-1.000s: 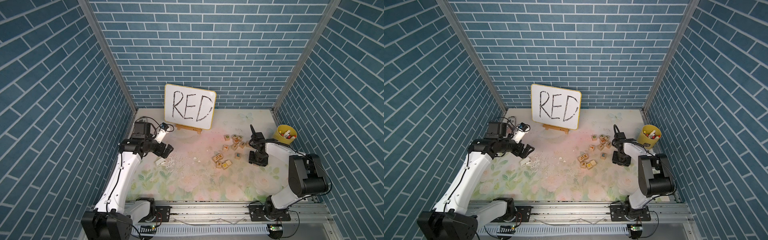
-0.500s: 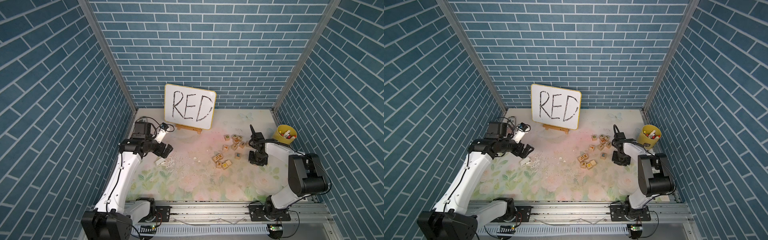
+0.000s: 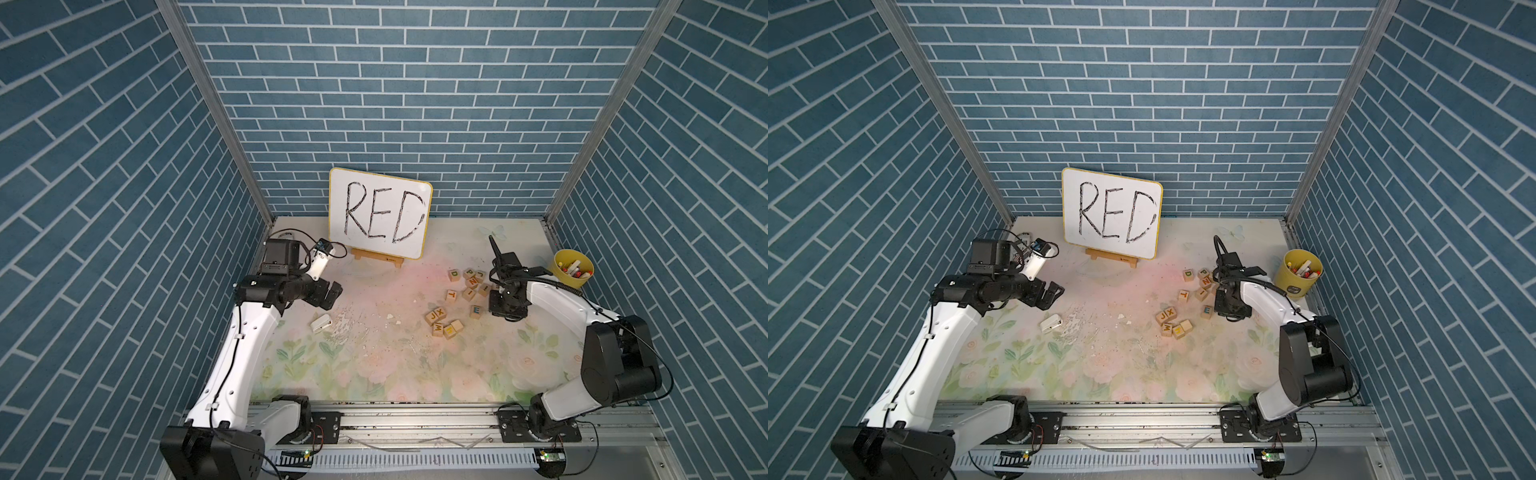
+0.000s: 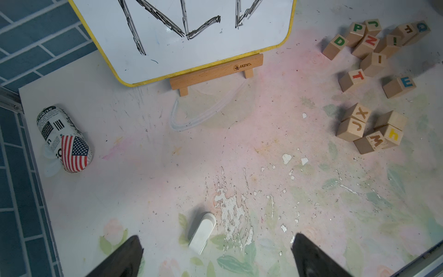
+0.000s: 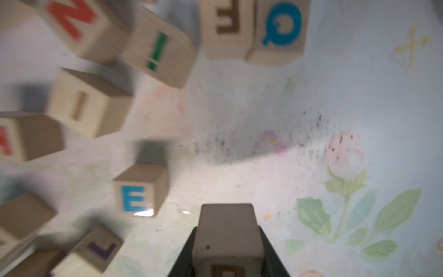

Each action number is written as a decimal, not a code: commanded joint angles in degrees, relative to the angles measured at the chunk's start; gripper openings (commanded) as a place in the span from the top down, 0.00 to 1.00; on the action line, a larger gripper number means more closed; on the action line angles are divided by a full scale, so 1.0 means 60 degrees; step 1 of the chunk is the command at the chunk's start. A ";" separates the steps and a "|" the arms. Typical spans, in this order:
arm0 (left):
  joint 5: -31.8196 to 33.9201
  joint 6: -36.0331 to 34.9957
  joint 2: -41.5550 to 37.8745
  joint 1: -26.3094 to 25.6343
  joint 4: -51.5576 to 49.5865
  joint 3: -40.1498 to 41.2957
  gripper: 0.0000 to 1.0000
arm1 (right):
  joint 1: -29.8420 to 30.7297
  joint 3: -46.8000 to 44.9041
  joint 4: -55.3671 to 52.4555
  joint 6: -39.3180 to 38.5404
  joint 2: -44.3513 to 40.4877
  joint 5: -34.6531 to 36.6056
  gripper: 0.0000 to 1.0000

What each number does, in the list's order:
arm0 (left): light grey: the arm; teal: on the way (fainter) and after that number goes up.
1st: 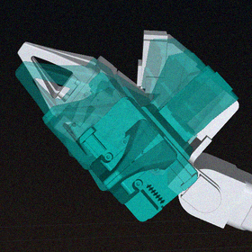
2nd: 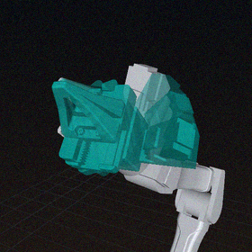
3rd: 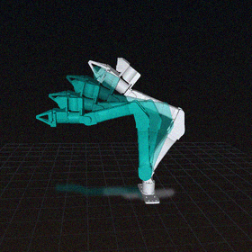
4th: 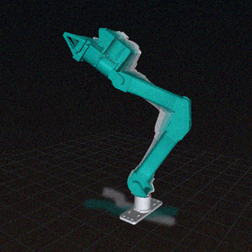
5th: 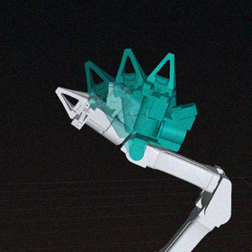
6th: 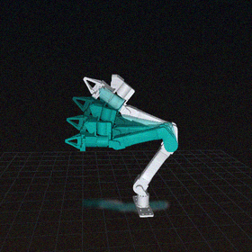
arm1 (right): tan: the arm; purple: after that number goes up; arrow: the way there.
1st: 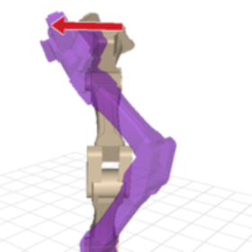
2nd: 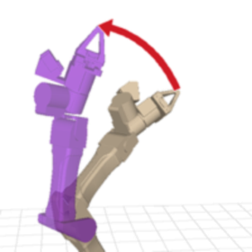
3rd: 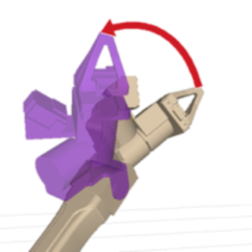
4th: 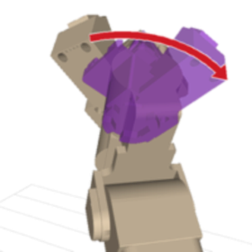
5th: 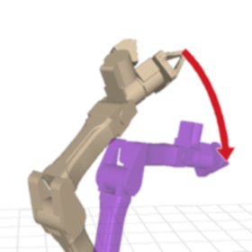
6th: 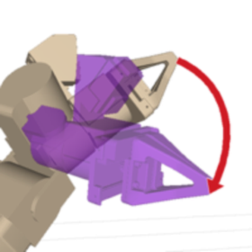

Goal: Assemble the uppercase word "red" with letter blocks
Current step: Pick up the letter block from the center of the board, then place the letter block at the center of the board.

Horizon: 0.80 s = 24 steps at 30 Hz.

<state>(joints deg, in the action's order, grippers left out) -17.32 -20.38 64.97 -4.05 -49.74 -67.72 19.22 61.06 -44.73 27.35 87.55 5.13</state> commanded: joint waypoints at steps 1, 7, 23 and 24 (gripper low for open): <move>0.0215 0.0320 0.0105 -0.0027 -0.0407 -0.0368 0.00 | 0.0655 0.0842 -0.0676 0.0543 -0.0033 -0.0175 0.79; 0.0681 0.0365 -0.0019 -0.0027 -0.0598 -0.0524 0.00 | 0.2368 0.3049 -0.0946 0.0801 0.1616 -0.0104 0.79; 0.1130 0.0595 -0.0429 -0.0027 -0.1070 -0.0666 0.01 | 0.4873 0.8814 -0.2012 0.0890 0.7204 -0.0830 0.79; 0.1108 0.0606 -0.0436 -0.0027 -0.1071 -0.0643 0.01 | 0.4921 0.8985 -0.2062 0.0887 0.7383 -0.0847 0.79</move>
<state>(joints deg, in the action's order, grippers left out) -10.48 -17.30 62.94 -4.05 -54.70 -71.05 48.42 112.05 -52.53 30.26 129.21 1.08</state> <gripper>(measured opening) 0.994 0.332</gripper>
